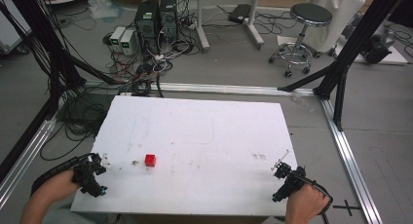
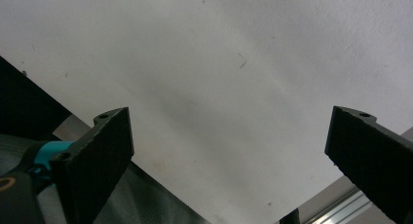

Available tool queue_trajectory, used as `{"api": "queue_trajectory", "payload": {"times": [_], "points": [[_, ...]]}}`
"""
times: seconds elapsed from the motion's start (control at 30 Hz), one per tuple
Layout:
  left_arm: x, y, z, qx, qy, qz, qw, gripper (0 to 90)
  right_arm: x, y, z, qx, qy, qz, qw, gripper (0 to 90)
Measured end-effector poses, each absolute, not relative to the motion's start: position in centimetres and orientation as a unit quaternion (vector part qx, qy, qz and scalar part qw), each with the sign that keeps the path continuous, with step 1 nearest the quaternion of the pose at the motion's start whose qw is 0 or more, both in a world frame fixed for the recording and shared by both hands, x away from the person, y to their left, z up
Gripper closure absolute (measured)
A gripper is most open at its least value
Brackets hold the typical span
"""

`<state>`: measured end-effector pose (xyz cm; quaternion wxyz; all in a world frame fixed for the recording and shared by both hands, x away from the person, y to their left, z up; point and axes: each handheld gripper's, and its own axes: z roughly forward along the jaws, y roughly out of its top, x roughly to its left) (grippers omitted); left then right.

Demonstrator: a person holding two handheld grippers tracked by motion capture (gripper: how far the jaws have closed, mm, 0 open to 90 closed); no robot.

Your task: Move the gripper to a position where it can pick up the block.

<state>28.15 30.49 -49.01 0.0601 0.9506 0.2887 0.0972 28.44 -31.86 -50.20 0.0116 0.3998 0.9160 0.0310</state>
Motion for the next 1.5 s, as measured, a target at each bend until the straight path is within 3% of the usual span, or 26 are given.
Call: {"api": "queue_trajectory", "payload": {"times": [0.93,1.5], "points": [[28.2,29.8,-49.0,0.953,0.279,0.099,0.059,18.4,28.4,-31.8,-50.3,0.398,0.916,0.041,0.010,2.9],[30.5,27.9,-49.0,0.983,0.146,0.103,0.038,19.0,28.8,-31.3,-50.5,0.387,0.921,0.052,0.008,2.9]]}}
